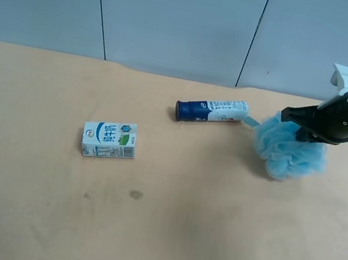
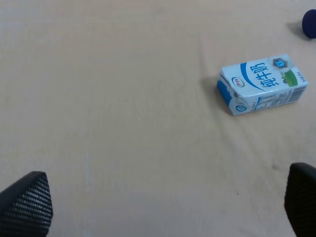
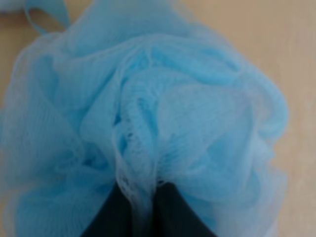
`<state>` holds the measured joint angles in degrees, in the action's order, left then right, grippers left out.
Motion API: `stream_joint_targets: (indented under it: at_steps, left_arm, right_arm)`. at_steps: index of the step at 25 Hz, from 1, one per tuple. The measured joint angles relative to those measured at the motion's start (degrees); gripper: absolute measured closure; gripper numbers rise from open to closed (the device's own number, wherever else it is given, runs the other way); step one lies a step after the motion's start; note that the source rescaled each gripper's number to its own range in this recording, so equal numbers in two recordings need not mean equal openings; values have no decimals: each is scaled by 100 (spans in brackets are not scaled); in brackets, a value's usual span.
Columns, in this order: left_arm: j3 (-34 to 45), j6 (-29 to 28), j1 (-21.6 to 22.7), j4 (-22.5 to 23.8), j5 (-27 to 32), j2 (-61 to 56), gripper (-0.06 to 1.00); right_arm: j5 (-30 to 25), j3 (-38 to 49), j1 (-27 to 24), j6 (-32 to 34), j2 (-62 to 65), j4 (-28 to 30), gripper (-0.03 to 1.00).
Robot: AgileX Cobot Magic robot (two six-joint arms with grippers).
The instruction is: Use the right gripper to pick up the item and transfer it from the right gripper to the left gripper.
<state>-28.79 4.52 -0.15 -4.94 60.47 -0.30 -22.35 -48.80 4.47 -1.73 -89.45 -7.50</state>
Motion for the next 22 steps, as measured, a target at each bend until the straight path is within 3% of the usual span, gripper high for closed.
stream_joint_targets:
  at_steps: [9,15,22]
  left_arm:
    - [0,0,0,0,0,0,-6]
    - [0,0,0,0,0,0,-6]
    - [0,0,0,0,0,0,-6]
  right_arm:
    - [-365,0,0,-1722,681,-1819,96]
    - [-858,0,0,-3641,919,-3957,96]
    - [-1873,0,0,-5864,965,-6527,96]
